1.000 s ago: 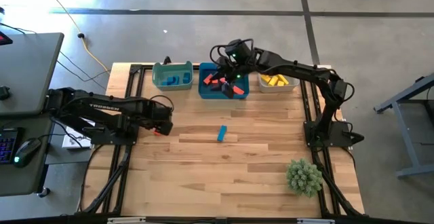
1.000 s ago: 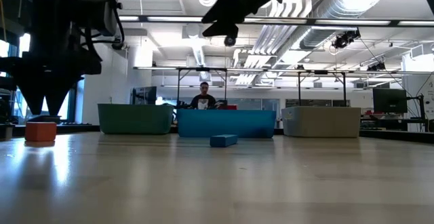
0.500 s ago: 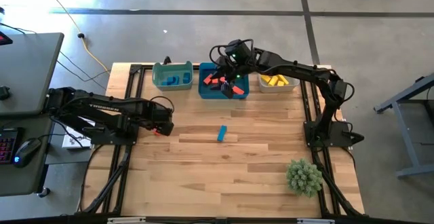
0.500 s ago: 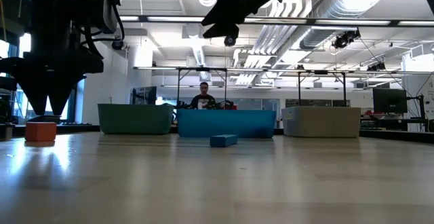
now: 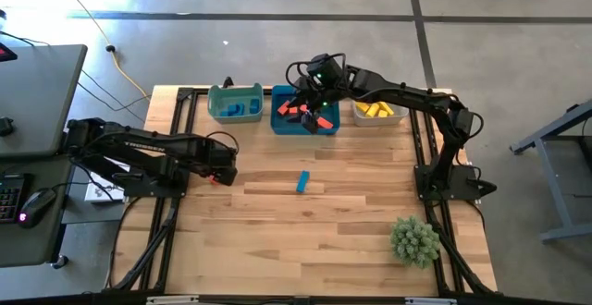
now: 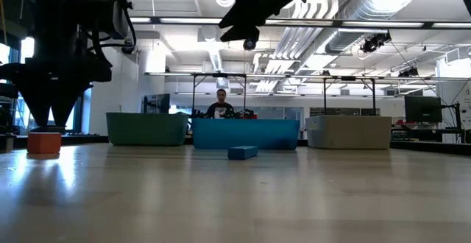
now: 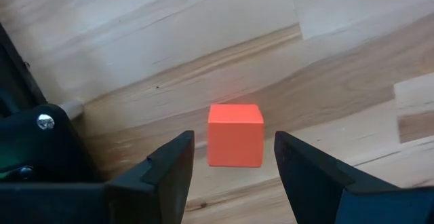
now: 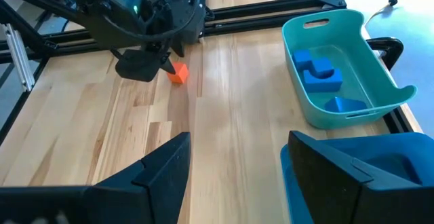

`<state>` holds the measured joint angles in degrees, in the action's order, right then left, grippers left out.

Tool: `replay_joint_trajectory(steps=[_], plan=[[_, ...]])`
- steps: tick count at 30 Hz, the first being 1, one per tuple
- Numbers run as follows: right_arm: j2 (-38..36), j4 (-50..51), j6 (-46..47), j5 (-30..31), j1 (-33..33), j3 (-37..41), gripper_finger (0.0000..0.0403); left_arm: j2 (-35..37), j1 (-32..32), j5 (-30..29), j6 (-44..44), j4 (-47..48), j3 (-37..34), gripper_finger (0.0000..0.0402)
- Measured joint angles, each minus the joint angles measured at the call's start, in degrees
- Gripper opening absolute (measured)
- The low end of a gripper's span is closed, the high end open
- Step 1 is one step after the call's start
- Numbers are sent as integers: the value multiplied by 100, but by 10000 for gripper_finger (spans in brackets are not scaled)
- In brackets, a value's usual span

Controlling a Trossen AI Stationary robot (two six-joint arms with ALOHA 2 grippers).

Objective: Sort & place blocks by color
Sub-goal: Put the orange block into the blue bin

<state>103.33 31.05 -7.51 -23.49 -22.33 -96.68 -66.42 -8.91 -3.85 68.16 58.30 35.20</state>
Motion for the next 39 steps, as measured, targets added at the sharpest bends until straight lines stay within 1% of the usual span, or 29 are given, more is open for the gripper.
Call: replay_joint_trajectory(steps=[5, 10, 16, 26, 32, 34, 39], plan=[[0, 0, 0, 2, 0, 0, 236, -303, -6, 21, -170, -95, 0, 183], [0, 0, 7, 2, 0, 0, 236, -499, -6, 184, -234, -390, 12, 176], [0, 0, 129, 2, 0, 0, 236, -643, -6, 194, -237, -262, -1, 175], [0, -2, 119, 2, 0, 0, 236, -597, -2, 190, -326, -220, -2, 175], [0, -2, 109, 2, 0, 0, 236, -818, -2, 229, -337, -261, -1, 175], [0, -2, 109, 2, 0, 0, 236, -934, -2, 335, -346, -313, -1, 174], [0, -2, 109, 2, 0, 0, 236, -1185, -2, 314, -562, -345, -2, 164]])
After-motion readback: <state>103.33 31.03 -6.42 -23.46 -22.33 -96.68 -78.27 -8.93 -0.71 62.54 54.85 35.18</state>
